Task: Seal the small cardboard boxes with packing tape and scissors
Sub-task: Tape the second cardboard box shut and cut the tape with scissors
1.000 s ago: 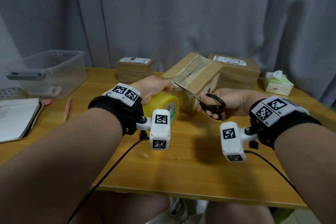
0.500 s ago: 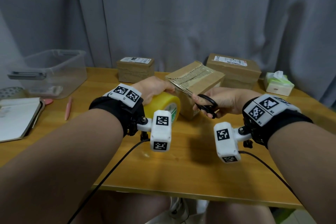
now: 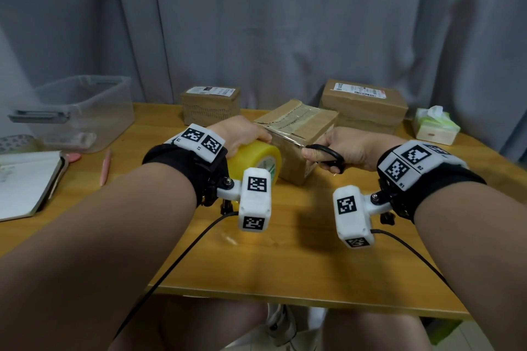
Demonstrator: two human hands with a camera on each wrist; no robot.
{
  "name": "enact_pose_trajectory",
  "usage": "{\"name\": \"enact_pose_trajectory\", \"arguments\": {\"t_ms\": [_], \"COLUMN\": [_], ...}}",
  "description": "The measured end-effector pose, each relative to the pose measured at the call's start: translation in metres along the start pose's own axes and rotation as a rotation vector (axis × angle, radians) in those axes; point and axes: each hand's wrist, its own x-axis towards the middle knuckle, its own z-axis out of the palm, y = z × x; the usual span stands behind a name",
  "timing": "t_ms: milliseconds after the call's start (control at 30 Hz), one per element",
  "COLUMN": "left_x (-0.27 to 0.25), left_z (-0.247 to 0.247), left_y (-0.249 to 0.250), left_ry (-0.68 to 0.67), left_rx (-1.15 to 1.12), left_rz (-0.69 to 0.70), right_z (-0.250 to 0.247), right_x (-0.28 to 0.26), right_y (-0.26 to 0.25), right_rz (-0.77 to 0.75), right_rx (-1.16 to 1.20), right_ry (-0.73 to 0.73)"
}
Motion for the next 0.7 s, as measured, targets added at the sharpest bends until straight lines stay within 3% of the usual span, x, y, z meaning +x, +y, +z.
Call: {"name": "enact_pose_trajectory", "arguments": {"t_ms": [333,467,700], "left_x": [-0.007,-0.008,-0.016], "left_z": [-0.007,-0.005,-0.009], "left_y": [-0.004,-0.01,-0.022], "left_ry": [-0.005,0.019,0.034], "left_rx": [0.105,0.006,-0.057], "left_rz": [0.024,0.14,0.267], "right_z": [-0.008,-0.002,0.022], "right_x": [0.01,0.014,0.002], "right_y": [0.0,-0.001,0.017], "right_rz": [0.045,0.098,0.227], "right_rx": [-0.213,-0.46,-0.672], "right_ry": [0.113,0.05,-0.035]}}
